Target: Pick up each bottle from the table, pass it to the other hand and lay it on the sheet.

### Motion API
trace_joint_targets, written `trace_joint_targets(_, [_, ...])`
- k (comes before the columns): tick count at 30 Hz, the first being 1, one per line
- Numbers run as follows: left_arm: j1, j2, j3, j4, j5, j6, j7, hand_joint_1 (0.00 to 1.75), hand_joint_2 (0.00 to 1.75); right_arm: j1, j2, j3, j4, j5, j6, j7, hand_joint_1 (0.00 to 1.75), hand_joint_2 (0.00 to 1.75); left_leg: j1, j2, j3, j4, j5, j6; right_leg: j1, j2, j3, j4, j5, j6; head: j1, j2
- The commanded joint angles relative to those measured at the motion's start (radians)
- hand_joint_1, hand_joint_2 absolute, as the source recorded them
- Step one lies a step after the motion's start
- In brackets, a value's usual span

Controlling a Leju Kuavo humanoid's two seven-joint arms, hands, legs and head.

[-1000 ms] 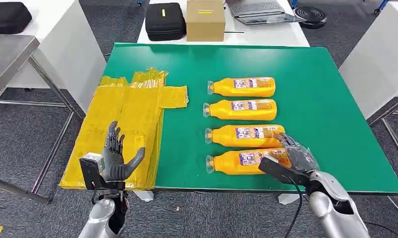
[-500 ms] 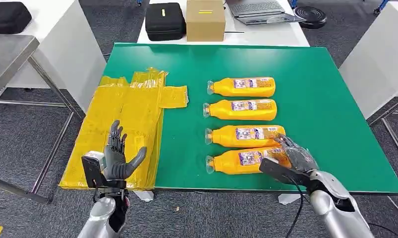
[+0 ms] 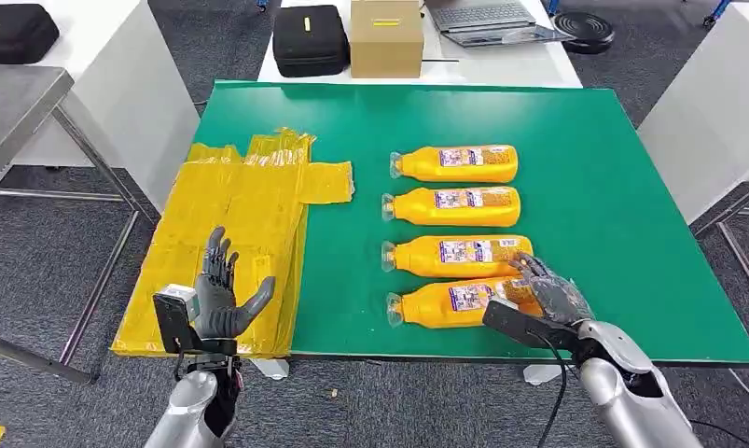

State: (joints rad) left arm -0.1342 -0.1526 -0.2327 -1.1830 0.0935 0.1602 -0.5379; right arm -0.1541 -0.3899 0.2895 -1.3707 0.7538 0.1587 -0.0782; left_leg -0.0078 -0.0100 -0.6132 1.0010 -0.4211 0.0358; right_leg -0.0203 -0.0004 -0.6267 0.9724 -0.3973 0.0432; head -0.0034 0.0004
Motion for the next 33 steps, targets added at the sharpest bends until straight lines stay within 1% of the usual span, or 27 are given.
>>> trace_joint_targets(1, [0.005, 0.026, -0.010, 0.025, 0.003, 0.011, 0.003, 0.00, 1.75, -0.006, -0.005, 0.049, -0.088, 0.003, -0.016, -0.011, 0.00, 1.75, 0.002, 0.003, 0.007, 0.001, -0.004, -0.003, 0.002, 0.002, 0.007, 0.000, -0.003, -0.003, 0.000, 0.000])
trace_joint_targets(3, [0.008, 0.021, -0.011, 0.020, -0.004, 0.014, 0.007, 0.00, 1.75, -0.007, -0.002, 0.046, -0.099, 0.010, -0.020, -0.008, 0.00, 1.75, 0.002, 0.003, 0.010, 0.000, -0.006, -0.004, 0.002, 0.002, 0.010, 0.000, -0.005, -0.003, 0.000, 0.000])
trace_joint_targets(4, [0.009, 0.020, -0.011, 0.019, -0.007, 0.016, 0.008, 0.00, 1.75, -0.010, 0.001, 0.046, -0.100, 0.015, -0.022, -0.008, 0.00, 1.75, 0.002, 0.002, 0.006, 0.000, -0.004, -0.002, 0.002, 0.002, 0.006, 0.000, -0.003, -0.002, 0.000, 0.000])
trace_joint_targets(7, [0.010, 0.017, -0.008, 0.022, -0.011, 0.016, 0.010, 0.00, 1.75, -0.023, 0.017, 0.049, -0.105, 0.031, -0.028, -0.011, 0.00, 1.75, 0.001, 0.003, 0.007, 0.001, -0.004, -0.003, 0.002, 0.003, 0.007, 0.000, -0.003, -0.002, 0.000, 0.000])
trace_joint_targets(8, [0.010, 0.017, -0.008, 0.023, -0.011, 0.016, 0.010, 0.00, 1.75, -0.025, 0.018, 0.050, -0.106, 0.032, -0.028, -0.010, 0.00, 1.75, 0.001, 0.003, 0.003, 0.000, -0.002, -0.002, 0.001, 0.002, 0.003, -0.001, -0.001, -0.002, 0.000, 0.000])
trace_joint_targets(9, [0.010, 0.017, -0.008, 0.023, -0.011, 0.016, 0.010, 0.00, 1.75, -0.025, 0.018, 0.050, -0.106, 0.032, -0.028, -0.010, 0.00, 1.75, 0.001, 0.003, 0.005, 0.000, -0.003, -0.002, 0.001, 0.002, 0.005, 0.000, -0.002, -0.002, 0.000, 0.000])
trace_joint_targets(10, [0.010, 0.018, -0.007, 0.026, -0.012, 0.017, 0.010, 0.00, 1.75, -0.033, 0.021, 0.055, -0.103, 0.037, -0.029, -0.013, 0.00, 1.75, 0.002, 0.003, 0.008, 0.000, -0.004, -0.003, 0.002, 0.003, 0.007, 0.000, -0.003, -0.003, 0.001, 0.000])
trace_joint_targets(12, [0.015, 0.017, -0.006, 0.026, -0.012, 0.018, 0.008, 0.00, 1.75, -0.063, 0.024, 0.066, -0.093, 0.045, -0.028, -0.020, 0.00, 1.75, 0.001, 0.003, 0.005, 0.000, -0.003, -0.002, 0.001, 0.002, 0.005, 0.000, -0.002, -0.002, 0.000, 0.000])
trace_joint_targets(13, [0.015, 0.017, -0.005, 0.024, -0.013, 0.019, 0.008, 0.00, 1.75, -0.074, 0.022, 0.073, -0.090, 0.045, -0.026, -0.023, 0.00, 1.75, 0.001, 0.005, 0.007, 0.001, -0.004, -0.003, 0.001, 0.004, 0.006, 0.000, -0.003, -0.003, 0.000, 0.000])
trace_joint_targets(15, [0.016, 0.019, -0.005, 0.024, -0.013, 0.018, 0.007, 0.00, 1.75, -0.090, 0.020, 0.088, -0.085, 0.046, -0.017, -0.029, 0.00, 1.75, 0.000, 0.004, 0.003, 0.000, -0.002, -0.002, 0.000, 0.004, 0.002, 0.000, -0.001, -0.002, 0.000, 0.000])
trace_joint_targets(16, [0.016, 0.020, -0.005, 0.024, -0.012, 0.017, 0.007, 0.00, 1.75, -0.094, 0.020, 0.096, -0.083, 0.047, -0.011, -0.031, 0.00, 1.75, 0.001, 0.005, 0.006, 0.000, -0.004, -0.002, 0.001, 0.004, 0.005, 0.000, -0.002, -0.002, 0.000, 0.000])
trace_joint_targets(17, [0.014, 0.021, -0.007, 0.026, -0.012, 0.015, 0.007, 0.00, 1.75, -0.093, 0.017, 0.102, -0.085, 0.043, -0.004, -0.032, 0.00, 1.75, 0.001, 0.004, 0.004, 0.000, -0.002, -0.002, 0.001, 0.003, 0.003, 0.000, -0.001, -0.002, 0.000, 0.000])
trace_joint_targets(18, [0.010, 0.021, -0.009, 0.029, -0.012, 0.012, 0.008, 0.00, 1.75, -0.083, 0.012, 0.107, -0.089, 0.031, 0.013, -0.034, 0.00, 1.75, 0.002, 0.005, 0.007, 0.000, -0.004, -0.003, 0.002, 0.004, 0.006, 0.000, -0.002, -0.003, 0.000, 0.000])
trace_joint_targets(21, [0.000, 0.021, -0.013, 0.044, -0.006, 0.010, 0.010, 0.00, 1.75, -0.055, -0.017, 0.115, -0.100, -0.004, 0.042, -0.036, 0.00, 1.75, 0.001, 0.002, 0.006, 0.000, -0.003, -0.002, 0.001, 0.001, 0.006, -0.001, -0.002, -0.002, 0.000, 0.000])
trace_joint_targets(22, [-0.003, 0.020, -0.012, 0.051, -0.005, 0.008, 0.010, 0.00, 1.75, -0.038, -0.039, 0.113, -0.103, -0.023, 0.053, -0.040, 0.00, 1.75, 0.001, 0.001, 0.003, -0.001, -0.001, -0.001, 0.001, 0.000, 0.003, -0.001, -0.001, -0.001, 0.000, 0.000])
trace_joint_targets(23, [-0.005, 0.019, -0.011, 0.059, -0.004, 0.007, 0.009, 0.00, 1.75, -0.028, -0.055, 0.110, -0.102, -0.037, 0.062, -0.045, 0.00, 1.75, 0.001, 0.000, 0.006, -0.001, -0.002, -0.002, 0.001, 0.000, 0.006, -0.001, -0.003, -0.002, 0.000, 0.000])
trace_joint_targets(24, [-0.006, 0.018, -0.009, 0.063, -0.004, 0.006, 0.008, 0.00, 1.75, -0.020, -0.066, 0.107, -0.099, -0.044, 0.066, -0.048, 0.00, 1.75, 0.000, -0.001, 0.003, -0.001, -0.001, -0.001, 0.001, -0.001, 0.003, -0.001, -0.001, -0.001, 0.000, 0.000])
trace_joint_targets(25, [-0.007, 0.019, -0.008, 0.066, -0.004, 0.005, 0.007, 0.00, 1.75, -0.016, -0.075, 0.105, -0.097, -0.045, 0.069, -0.050, 0.00, 1.75, 0.001, -0.001, 0.006, 0.000, -0.003, -0.002, 0.001, -0.002, 0.007, 0.000, -0.003, -0.002, 0.000, 0.000])
trace_joint_targets(26, [-0.007, 0.019, -0.008, 0.066, -0.004, 0.005, 0.007, 0.00, 1.75, -0.016, -0.075, 0.105, -0.097, -0.045, 0.069, -0.050, 0.00, 1.75, 0.001, -0.001, 0.005, -0.001, -0.002, -0.002, 0.001, -0.002, 0.006, -0.001, -0.003, -0.001, 0.000, 0.000])
trace_joint_targets(28, [-0.010, 0.022, -0.005, 0.069, -0.003, 0.001, 0.007, 0.00, 1.75, -0.014, -0.085, 0.103, -0.105, -0.053, 0.083, -0.051, 0.00, 1.75, 0.001, -0.001, 0.007, 0.000, -0.003, -0.002, 0.002, -0.002, 0.008, 0.000, -0.004, -0.002, 0.000, 0.000])
trace_joint_targets(29, [-0.011, 0.022, -0.004, 0.069, -0.003, 0.000, 0.007, 0.00, 1.75, -0.014, -0.086, 0.103, -0.107, -0.052, 0.084, -0.050, 0.00, 1.75, 0.000, -0.001, 0.003, -0.001, -0.001, -0.001, 0.000, -0.001, 0.003, -0.001, -0.001, -0.001, 0.000, 0.000])
trace_joint_targets(30, [-0.011, 0.023, -0.004, 0.069, -0.003, -0.001, 0.007, 0.00, 1.75, -0.010, -0.089, 0.102, -0.112, -0.054, 0.089, -0.048, 0.00, 1.75, 0.001, 0.000, 0.006, 0.000, -0.003, -0.002, 0.001, 0.000, 0.007, -0.001, -0.003, -0.002, 0.000, 0.000])
trace_joint_targets(33, [-0.015, 0.027, -0.003, 0.076, -0.002, -0.007, 0.007, 0.00, 1.75, 0.011, -0.110, 0.096, -0.138, -0.056, 0.106, -0.041, 0.00, 1.75, 0.000, -0.001, 0.003, -0.001, -0.001, -0.002, 0.000, -0.001, 0.004, -0.001, -0.002, -0.002, 0.000, 0.000])
